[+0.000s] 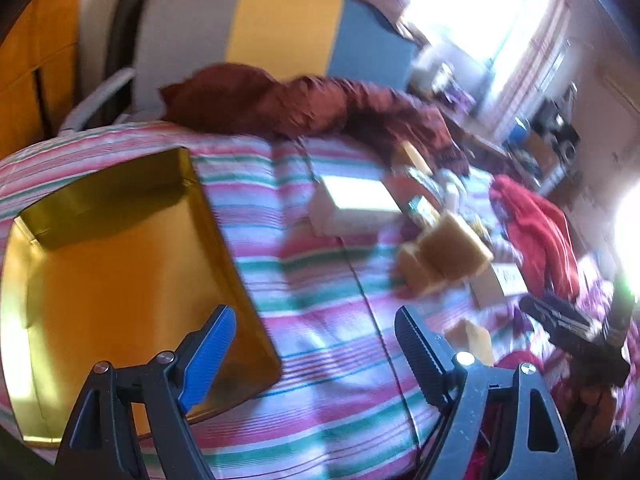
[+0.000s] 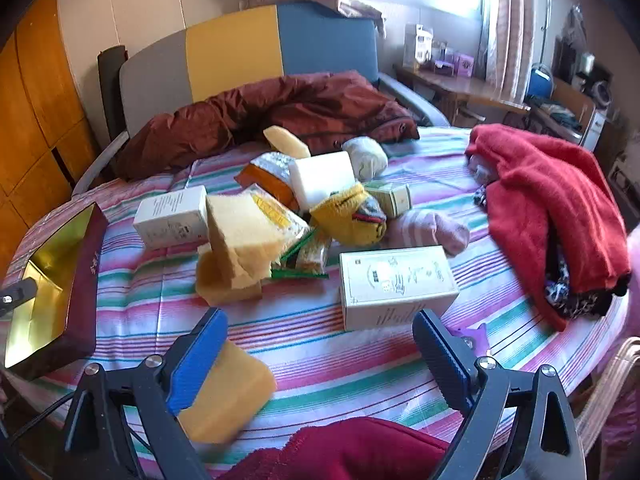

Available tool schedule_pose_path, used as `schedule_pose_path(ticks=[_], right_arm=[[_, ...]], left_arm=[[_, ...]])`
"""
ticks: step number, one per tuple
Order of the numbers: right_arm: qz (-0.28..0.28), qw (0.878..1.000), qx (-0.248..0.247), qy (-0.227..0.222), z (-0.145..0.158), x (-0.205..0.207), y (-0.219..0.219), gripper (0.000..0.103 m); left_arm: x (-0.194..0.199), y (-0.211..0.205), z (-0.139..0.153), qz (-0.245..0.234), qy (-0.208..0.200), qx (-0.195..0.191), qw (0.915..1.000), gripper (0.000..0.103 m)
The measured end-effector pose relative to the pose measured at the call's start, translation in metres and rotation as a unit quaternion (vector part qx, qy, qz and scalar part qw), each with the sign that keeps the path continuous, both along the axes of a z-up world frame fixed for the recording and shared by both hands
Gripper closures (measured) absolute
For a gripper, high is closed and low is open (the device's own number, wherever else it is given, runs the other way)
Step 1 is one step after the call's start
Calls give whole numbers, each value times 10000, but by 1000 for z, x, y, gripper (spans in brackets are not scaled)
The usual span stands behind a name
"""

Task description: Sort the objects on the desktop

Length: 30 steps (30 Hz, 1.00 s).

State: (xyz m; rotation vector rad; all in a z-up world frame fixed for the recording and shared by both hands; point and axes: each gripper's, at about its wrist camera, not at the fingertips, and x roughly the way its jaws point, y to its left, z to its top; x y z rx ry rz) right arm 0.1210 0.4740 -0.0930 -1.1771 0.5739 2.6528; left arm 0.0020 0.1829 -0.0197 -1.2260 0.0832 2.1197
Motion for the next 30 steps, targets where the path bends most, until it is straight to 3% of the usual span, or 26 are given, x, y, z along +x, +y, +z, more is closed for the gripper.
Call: schedule_pose_path(ticks=[6,8,15,17,19,21,25,30], right_arm=[[559,9984,-26,125,0,-37,-15,10],[734,9971,85,158,1,-51,-21,10],[1300,9909,330,134,-12,-97,-24,11],[1457,9887,342,121,-17,-104,-25,18],[1564,9873,268,60,-25,-109,-26,34],[1646,9862,176,30,-29,-110,-26,37],[1750,9844,118,133,-27,-109,-29,52],[1860,9823,14,222,-25,-108,-30,58]], left_arm=[[-7,35,-6,-888,2,-235,9958,20],[-12,46,-6,-1033,120,-466,9935,20],[-40,77,-1,-1457,527,-746,9851,16],[-47,89,-2,-1623,649,-876,9807,16],[-53,101,-6,-1788,712,-984,9764,16],[-59,114,-11,-1928,836,-1189,9704,16],[-72,133,-21,-2151,917,-1389,9623,16],[-86,153,-29,-2429,1033,-1587,9514,17]])
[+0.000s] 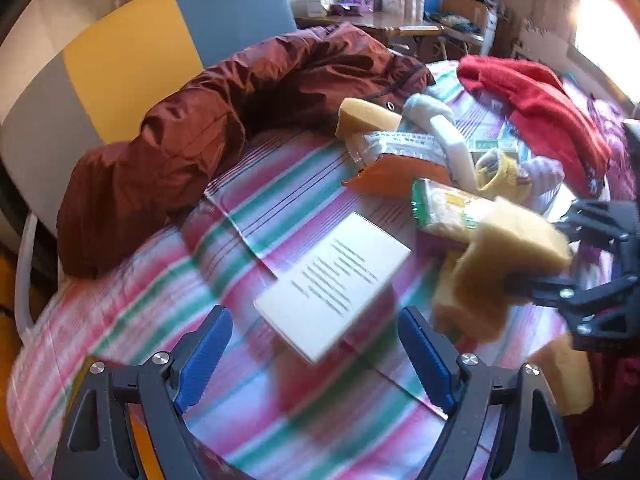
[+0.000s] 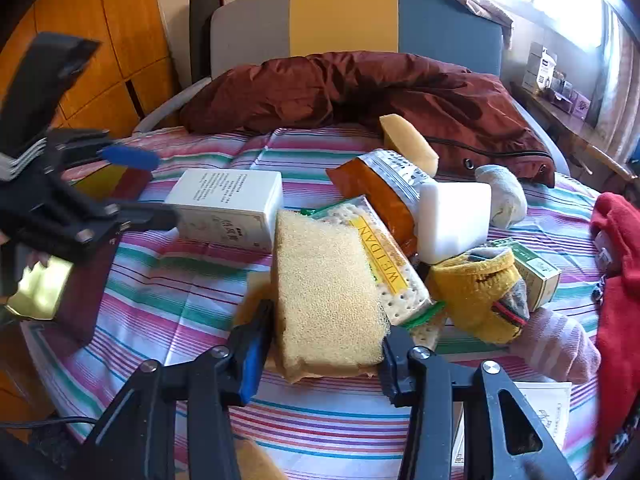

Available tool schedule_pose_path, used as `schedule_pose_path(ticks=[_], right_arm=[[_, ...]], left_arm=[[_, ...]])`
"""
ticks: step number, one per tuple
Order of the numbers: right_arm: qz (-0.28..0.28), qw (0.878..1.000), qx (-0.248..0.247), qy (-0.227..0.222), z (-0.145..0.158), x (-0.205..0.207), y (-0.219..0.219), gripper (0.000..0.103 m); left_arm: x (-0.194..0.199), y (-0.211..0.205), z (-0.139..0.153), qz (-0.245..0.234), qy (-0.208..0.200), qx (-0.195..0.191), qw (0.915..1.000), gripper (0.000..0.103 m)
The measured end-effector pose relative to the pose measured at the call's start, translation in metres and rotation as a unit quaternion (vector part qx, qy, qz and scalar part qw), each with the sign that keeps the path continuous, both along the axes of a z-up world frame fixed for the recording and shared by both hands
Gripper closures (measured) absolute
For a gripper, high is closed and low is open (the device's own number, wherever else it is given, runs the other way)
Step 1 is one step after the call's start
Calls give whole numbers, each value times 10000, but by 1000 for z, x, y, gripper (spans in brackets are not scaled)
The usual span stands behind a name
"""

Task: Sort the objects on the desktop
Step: 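Grasp the white printed box with the left tool while the right tool grasps a tan sponge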

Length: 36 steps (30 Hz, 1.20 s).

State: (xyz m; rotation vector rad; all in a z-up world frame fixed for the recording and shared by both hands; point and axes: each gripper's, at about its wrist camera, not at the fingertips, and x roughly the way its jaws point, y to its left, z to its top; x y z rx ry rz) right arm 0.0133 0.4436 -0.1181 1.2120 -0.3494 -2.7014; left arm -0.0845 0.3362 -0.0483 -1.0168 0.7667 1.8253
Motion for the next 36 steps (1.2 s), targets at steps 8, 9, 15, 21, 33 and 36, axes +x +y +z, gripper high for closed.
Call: schedule_pose_path(ticks=[8,9,15,21,33,36], right_arm=[[-73,9993,-349,110,5,2,9,58],[-79,9992,-367,114,5,1,9,58],[-108,9989,-440,139,6,0,11,58],[-98,9990,-390,202,7,1,9,59],[-17,9984,-364,421,17,10,2,60],[26,9982,-398,458,23,12,-4,60]], left_arm=[[-14,21,-25,-497,-153,-388,9979,17],[-16,22,-28,-494,-183,-411,9978,19],[-8,22,-44,-417,-298,-500,9974,47],[7,7,-39,83,-341,-113,9993,53],[31,-50,18,1256,-314,865,9878,53],[32,-79,29,1639,-344,1092,9798,53]])
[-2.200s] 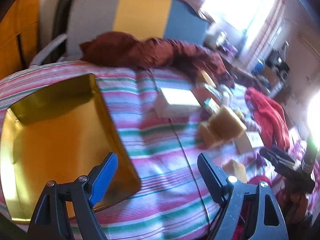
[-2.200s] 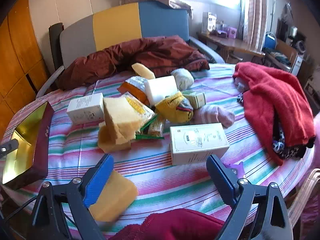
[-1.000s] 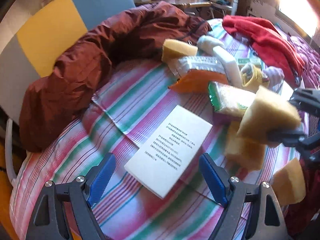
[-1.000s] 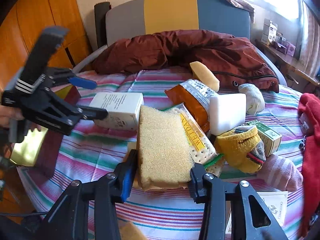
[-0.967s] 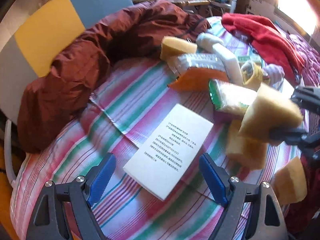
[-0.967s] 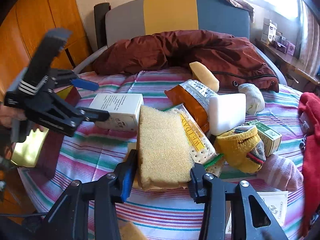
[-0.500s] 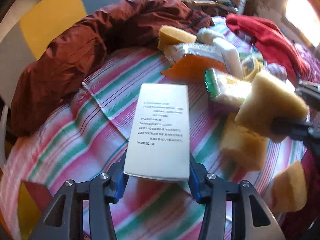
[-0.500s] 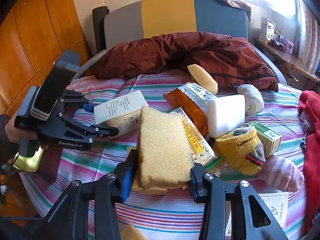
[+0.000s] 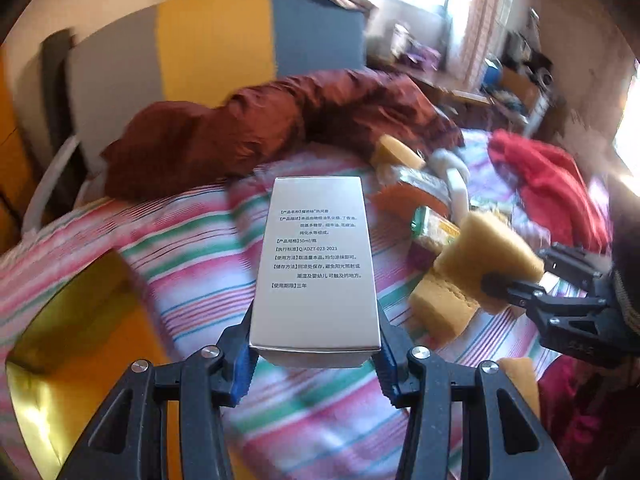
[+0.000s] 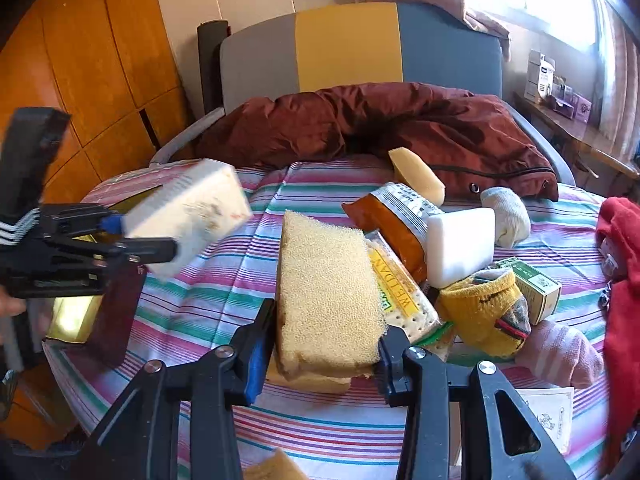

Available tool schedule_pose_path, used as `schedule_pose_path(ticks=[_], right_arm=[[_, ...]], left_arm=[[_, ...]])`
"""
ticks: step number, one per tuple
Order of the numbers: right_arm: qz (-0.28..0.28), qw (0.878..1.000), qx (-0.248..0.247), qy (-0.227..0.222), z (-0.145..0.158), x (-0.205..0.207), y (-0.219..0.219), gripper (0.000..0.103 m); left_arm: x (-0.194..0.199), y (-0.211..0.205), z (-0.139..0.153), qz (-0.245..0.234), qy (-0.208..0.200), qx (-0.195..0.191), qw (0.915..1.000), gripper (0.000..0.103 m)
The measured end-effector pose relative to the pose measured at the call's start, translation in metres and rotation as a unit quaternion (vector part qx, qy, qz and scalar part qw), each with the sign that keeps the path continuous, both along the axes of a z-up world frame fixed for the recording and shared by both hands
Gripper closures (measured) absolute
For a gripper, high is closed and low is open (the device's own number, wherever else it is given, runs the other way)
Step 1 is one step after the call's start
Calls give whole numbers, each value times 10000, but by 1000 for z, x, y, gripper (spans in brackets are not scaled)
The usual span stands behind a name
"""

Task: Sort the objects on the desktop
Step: 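Grasp the white printed box with the left tool while the right tool grasps a tan sponge, then carry the box and sponge to the gold tray and open both tools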

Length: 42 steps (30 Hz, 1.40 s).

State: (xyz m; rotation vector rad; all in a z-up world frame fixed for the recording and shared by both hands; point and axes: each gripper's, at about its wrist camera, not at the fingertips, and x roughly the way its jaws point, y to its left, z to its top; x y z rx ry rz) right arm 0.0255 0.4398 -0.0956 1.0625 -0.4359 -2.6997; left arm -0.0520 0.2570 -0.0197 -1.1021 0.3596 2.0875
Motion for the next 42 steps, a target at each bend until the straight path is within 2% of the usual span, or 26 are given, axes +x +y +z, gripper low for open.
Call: schedule_pose_path(ticks=[4,8,12,18,22,23,25,26,27,28,33,37,42], right_arm=[[223,9997,-68,58,15,5,-20,60],[551,9983,-200,73,34,6,-51,60],[1049,9941,-263,97,53,2,-94,60],[1910,9813,-215,-10,75,-23,-181,60],[2119,9771,-185,-116,85,-52,-235,60],[2107,9772,-232,-115,88,-61,-245,60],[2013,9787,-380,-97,93,-77,-264,55],[2039,9776,-513,-86,95,-81,-268,47],[2020,9773,-632,-100,95,-86,-274,36],[1999,9777,-633,-102,96,-87,-278,35],[2091,9764,-512,-192,90,-72,-285,35],[2023,9779,-430,-313,75,-55,-271,34],[1785,9829,-362,-285,64,-28,-243,25]], left_arm=[[1,-45,6,524,-26,101,9986,53],[-2,-102,7,1135,-17,89,9935,53],[-15,-162,-4,1826,-92,-47,9831,53],[-52,-229,-26,2555,-46,-397,9660,53],[-76,-258,-36,2933,4,-536,9545,52],[-79,-264,-37,2998,-3,-527,9526,48],[-82,-276,-37,3202,-14,-521,9459,43],[-81,-280,-36,3246,-7,-465,9447,39],[-76,-286,-36,3266,-10,-356,9445,36],[-72,-290,-35,3293,-22,-258,9439,36],[-50,-298,-30,3303,12,17,9439,36],[-24,-291,-22,3179,5,296,9477,36],[-2,-273,-20,2883,-130,593,9556,38]])
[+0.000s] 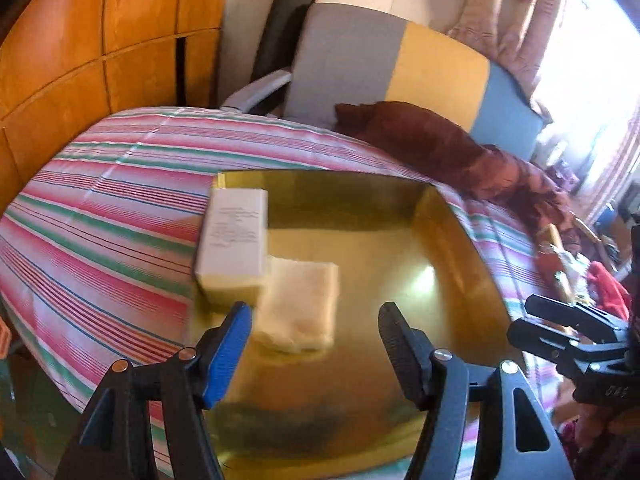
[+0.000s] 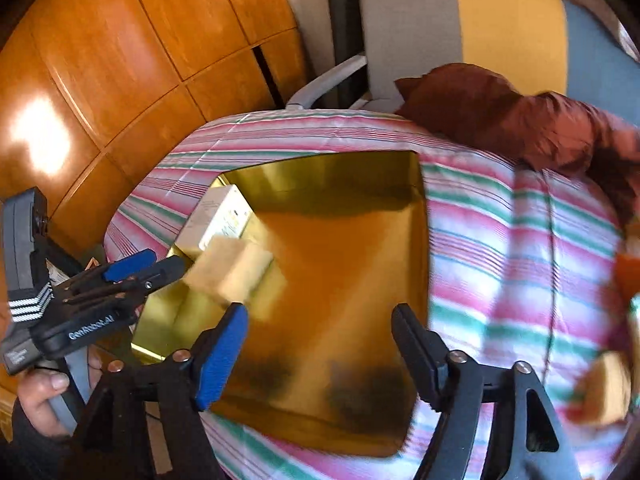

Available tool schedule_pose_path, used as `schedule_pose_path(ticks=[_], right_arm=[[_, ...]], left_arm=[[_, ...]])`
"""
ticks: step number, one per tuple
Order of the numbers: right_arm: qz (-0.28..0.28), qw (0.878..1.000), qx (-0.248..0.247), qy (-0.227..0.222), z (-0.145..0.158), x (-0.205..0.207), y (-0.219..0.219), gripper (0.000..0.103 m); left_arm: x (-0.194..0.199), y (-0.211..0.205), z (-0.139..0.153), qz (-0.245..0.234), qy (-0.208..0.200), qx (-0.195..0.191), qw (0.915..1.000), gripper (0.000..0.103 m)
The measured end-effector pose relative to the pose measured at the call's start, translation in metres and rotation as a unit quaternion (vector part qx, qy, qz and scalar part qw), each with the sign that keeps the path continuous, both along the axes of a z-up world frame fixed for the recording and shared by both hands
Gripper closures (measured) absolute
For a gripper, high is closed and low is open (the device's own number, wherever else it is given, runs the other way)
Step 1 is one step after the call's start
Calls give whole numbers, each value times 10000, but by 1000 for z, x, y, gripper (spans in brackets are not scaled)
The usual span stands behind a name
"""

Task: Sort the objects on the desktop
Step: 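Carry the box and sponge to the gold tray and open both tools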

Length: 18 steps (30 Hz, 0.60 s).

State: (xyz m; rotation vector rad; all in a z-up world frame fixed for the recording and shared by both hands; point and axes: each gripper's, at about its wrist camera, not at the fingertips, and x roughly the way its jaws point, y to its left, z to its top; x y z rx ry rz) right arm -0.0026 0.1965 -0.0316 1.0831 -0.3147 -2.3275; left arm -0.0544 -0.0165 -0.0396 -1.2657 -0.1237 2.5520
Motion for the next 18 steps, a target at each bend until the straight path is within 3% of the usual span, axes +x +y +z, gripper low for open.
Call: schedule_pose_path(ticks=[10,18], right_arm=[[-860,9963,-4,-5,-15,47,80,19],[-1896,9811,228,-305,-35,92,177,18]], left_arm=[[23,49,12,-855,5,250,9960,39],[36,118,16,-1856,-49,154,9825,37]])
